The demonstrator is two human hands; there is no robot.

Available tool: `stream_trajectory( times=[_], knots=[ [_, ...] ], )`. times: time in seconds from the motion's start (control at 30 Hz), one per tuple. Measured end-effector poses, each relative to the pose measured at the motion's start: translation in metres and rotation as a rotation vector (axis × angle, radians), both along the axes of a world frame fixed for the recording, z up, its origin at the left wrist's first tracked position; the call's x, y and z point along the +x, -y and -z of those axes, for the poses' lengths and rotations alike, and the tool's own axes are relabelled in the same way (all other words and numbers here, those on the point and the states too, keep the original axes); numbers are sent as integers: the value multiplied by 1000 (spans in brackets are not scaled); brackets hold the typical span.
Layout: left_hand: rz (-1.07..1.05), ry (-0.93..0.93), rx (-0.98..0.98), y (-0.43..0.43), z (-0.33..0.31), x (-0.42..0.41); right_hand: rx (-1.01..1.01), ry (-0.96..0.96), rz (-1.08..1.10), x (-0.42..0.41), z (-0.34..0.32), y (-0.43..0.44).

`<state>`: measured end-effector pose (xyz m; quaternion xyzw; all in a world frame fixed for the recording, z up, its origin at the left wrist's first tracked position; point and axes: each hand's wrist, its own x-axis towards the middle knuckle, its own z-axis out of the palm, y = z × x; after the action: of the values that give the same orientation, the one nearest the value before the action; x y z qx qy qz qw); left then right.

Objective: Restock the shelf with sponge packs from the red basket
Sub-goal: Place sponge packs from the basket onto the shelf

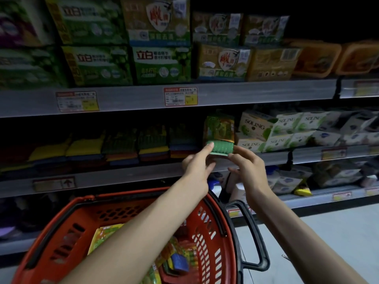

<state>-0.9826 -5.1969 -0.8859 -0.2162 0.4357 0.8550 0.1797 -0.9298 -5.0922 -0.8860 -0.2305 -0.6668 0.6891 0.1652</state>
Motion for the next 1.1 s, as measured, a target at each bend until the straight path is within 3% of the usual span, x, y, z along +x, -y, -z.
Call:
stream_trajectory(
  times=[0.37,0.7,0.87,1.0,1.1],
  knots=[
    [-178,152,-3,-22,-11,-9,230,-13,-16,-30,16,-3],
    [-90,158,-132,-22,-16,-9,349,49,14,-38,17,-4],
    [-60,144,-144,-1,-4,-4,399,64,163,-33,13,2],
    [-70,149,-171,23,6,-7,138,102,315,-31,17,4],
    [-121,153,-180,35,9,-13,-157,167,207,-32,21,6]
  ],
)
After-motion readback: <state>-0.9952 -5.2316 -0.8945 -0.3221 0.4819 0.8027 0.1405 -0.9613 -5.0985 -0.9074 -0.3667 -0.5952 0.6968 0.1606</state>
